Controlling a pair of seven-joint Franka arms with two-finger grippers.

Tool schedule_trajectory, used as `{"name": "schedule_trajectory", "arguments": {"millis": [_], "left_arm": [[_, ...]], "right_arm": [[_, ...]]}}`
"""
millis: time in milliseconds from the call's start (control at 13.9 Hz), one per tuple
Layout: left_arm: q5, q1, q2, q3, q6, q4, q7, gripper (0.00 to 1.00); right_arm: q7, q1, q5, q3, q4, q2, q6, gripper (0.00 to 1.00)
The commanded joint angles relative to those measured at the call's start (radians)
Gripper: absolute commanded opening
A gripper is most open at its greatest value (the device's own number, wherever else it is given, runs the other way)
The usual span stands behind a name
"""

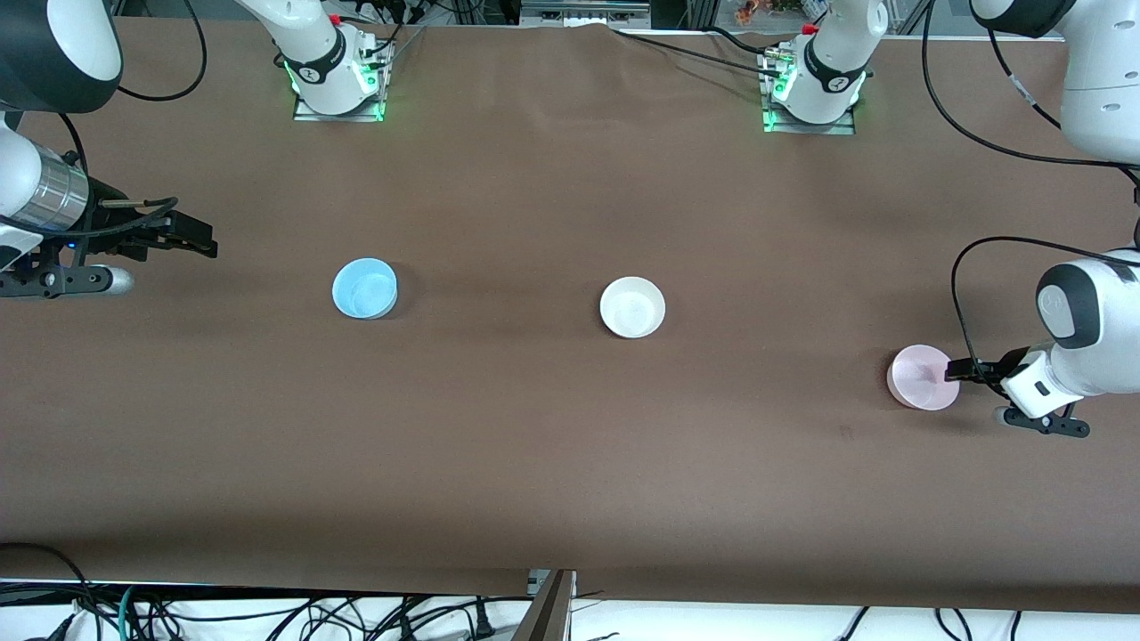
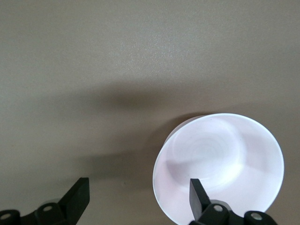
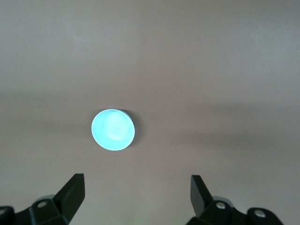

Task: Stack pink and blue bowls on white bowl
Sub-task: 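Reach the left gripper to the pink bowl and grasp its rim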

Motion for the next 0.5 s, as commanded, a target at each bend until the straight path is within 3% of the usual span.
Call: {"name": "schedule_trajectory", "arguments": {"millis": [0, 287, 359, 430], "left_arm": [[-0.043, 0.011, 0.020, -0.010, -0.003, 0.025, 0.025, 0.49], [-0.118, 0.036, 0.051, -0.012, -0.003, 0.019, 0.042, 0.33], [-0.138, 0.037, 0.053, -0.012, -0.003, 0.019, 0.042, 0.22], [-0.149, 0.037, 0.053, -0.012, -0.003, 0.022, 0.042, 0.04]], "right_arm": [[0.002, -0.002, 0.004, 0.004, 0.032, 0.002, -0.046, 1.00], [-0.007, -0.004, 0.016, 0.003, 0.065, 0.002, -0.053, 1.00], [-0.018, -0.004, 0.016, 0.003, 0.065, 0.004, -0.077, 1.00], [-0.032, -0.007, 0.016, 0.003, 0.063, 0.004, -0.112, 1.00]]}}
